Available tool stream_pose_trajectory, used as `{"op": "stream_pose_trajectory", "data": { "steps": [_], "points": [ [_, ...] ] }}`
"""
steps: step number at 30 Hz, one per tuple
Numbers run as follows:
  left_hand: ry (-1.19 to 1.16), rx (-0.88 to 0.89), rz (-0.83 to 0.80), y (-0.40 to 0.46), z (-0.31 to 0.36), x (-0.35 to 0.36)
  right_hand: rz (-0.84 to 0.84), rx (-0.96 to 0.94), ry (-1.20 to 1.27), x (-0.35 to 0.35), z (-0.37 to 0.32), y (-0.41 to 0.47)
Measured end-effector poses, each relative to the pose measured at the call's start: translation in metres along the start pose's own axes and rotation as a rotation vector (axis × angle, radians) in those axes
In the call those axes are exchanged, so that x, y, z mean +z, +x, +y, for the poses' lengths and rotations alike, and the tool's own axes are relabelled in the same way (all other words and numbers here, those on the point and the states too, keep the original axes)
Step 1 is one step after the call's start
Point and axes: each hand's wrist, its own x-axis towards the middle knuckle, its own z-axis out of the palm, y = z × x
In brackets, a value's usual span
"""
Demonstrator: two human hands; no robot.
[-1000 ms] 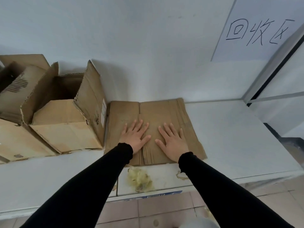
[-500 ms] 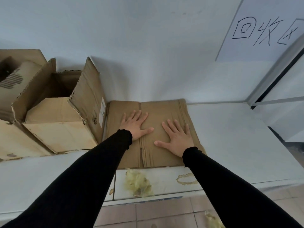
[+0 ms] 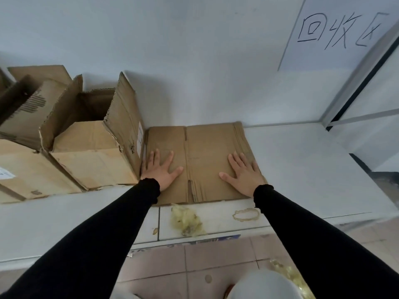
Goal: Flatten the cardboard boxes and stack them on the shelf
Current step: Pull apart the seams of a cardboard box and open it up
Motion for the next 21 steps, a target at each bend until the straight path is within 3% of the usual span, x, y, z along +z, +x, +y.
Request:
{"op": "stream_pose_trajectory", "data": {
  "steps": [2,6,10,12,16,21],
  "points": [
    [-0.146,-0.026,-0.045,-0.005,0.001,-0.017,0.009,0.042,0.092,-0.012,0.009,-0.004],
    [-0.346,-0.164,-0.054,-0.012,0.006,-0.032,0.133,0.364,0.321,-0.023,0.024,-0.012],
    [-0.269,-0.176,-0.010,-0.010,0.015,-0.040,0.183,0.337,0.537,-0.028,0.020,-0.014],
    [-0.354,-0.152,0.079,-0.005,0.018,-0.050,0.234,0.319,0.667,-0.039,0.027,-0.018],
    [-0.743,-0.039,0.168,-0.003,0.045,-0.076,0.302,0.274,0.640,-0.071,0.075,-0.029],
    [-0.982,0.123,0.055,-0.007,0.133,-0.070,0.396,0.335,0.496,-0.108,0.167,-0.057]
  ]
}}
